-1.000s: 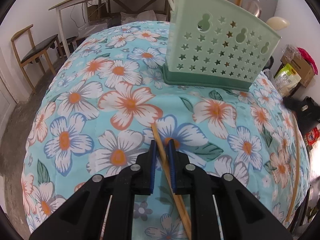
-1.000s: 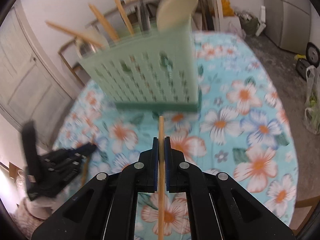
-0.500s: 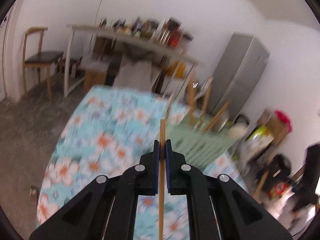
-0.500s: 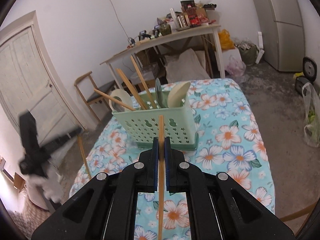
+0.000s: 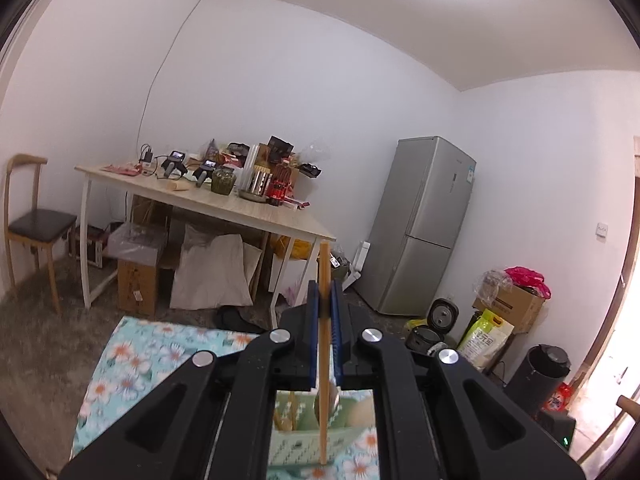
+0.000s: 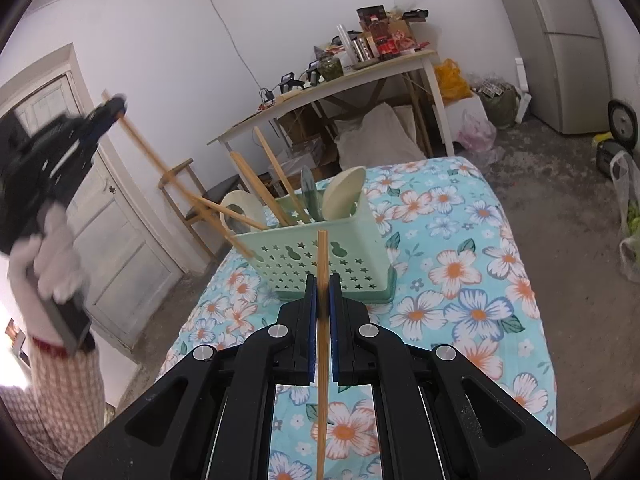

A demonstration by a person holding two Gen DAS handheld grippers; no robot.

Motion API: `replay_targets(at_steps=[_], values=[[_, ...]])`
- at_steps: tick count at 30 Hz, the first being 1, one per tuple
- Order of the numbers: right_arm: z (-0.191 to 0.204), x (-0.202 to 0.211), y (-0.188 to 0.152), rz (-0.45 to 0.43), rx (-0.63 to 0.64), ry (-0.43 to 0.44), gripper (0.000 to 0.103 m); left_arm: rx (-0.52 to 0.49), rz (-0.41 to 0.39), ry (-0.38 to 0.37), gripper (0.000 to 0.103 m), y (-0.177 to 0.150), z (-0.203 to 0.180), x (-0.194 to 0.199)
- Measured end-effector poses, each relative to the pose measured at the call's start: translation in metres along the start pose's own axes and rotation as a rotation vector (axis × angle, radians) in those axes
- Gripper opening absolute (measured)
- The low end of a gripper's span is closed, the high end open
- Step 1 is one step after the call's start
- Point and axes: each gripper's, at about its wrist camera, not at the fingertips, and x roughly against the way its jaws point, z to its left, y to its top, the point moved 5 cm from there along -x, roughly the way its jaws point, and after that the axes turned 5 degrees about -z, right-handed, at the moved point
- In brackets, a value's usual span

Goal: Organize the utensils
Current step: 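Insert the left gripper's chopstick into the holder and open it while the right carries its chopstick, then insert the right gripper's chopstick into the holder and open the right gripper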

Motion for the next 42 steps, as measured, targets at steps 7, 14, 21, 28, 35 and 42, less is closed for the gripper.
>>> replay_targets(at_steps=[7, 14, 21, 28, 35, 42], values=[[-0.010, -0.001, 0.000, 0.003, -0.018, 0.013, 0.004, -0.086, -0.031, 0.070, 0.005, -0.005, -0.011, -0.046], [-0.014, -0.002, 0.000, 0.014, -0.015, 0.016, 0.004, -0.154, -0.038, 0.144, 0.005, -0.034, -0.006, -0.084], [-0.019, -0.003, -0.002, 0.022, -0.022, 0.005, 0.004, -0.088, 0.042, 0.101, 0.006, -0.067, 0.008, -0.106], [-0.014, -0.001, 0.001, 0.017, -0.011, -0.009, 0.004, -0.021, 0.047, 0.086, 0.044, -0.066, 0.023, -0.083], [0.006, 0.009, 0.017, -0.033, 0.020, -0.008, 0.004, 0.004, 0.020, 0.092, 0.061, -0.055, 0.039, -0.031], [0.034, 0.018, 0.061, -0.125, 0.080, 0.011, 0.004, -0.012, 0.102, 0.109, 0.074, -0.086, 0.061, 0.020]])
